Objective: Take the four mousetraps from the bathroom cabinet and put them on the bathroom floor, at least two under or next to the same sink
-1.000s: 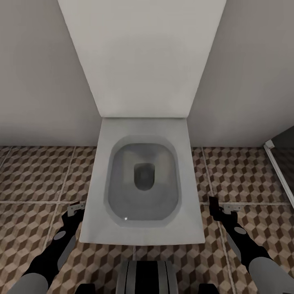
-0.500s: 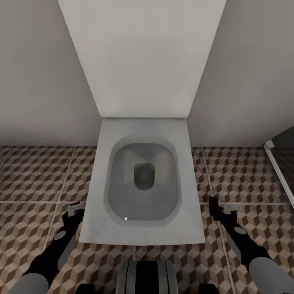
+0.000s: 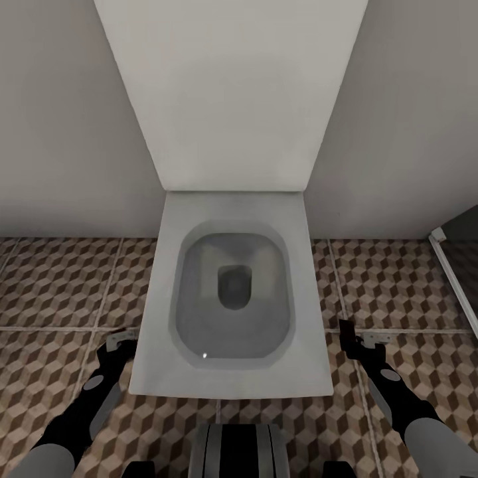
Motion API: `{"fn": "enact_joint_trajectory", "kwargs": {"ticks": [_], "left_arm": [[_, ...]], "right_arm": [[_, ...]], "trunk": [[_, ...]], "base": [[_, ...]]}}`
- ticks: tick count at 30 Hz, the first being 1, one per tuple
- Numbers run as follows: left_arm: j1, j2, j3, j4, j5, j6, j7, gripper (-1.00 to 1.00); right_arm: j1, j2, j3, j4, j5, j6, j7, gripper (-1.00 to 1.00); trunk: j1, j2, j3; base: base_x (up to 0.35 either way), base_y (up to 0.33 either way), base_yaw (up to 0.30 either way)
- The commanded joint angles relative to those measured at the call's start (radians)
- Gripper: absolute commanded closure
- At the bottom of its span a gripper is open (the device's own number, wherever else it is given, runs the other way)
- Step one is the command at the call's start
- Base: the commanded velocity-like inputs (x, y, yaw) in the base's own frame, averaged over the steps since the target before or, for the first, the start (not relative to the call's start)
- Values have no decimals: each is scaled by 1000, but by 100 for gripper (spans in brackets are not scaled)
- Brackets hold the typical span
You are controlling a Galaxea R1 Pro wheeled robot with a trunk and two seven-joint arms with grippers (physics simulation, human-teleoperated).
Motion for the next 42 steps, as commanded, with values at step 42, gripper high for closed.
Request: {"fn": "enact_joint_trajectory", "kwargs": {"ticks": [42], "left_arm": [[-1, 17, -4, 3, 6, -25, 3, 100]], "right_arm": [[0, 0, -3, 1, 1, -3, -60, 100]], "trunk": [[2, -1, -16]], "base": [[0, 0, 0]]}}
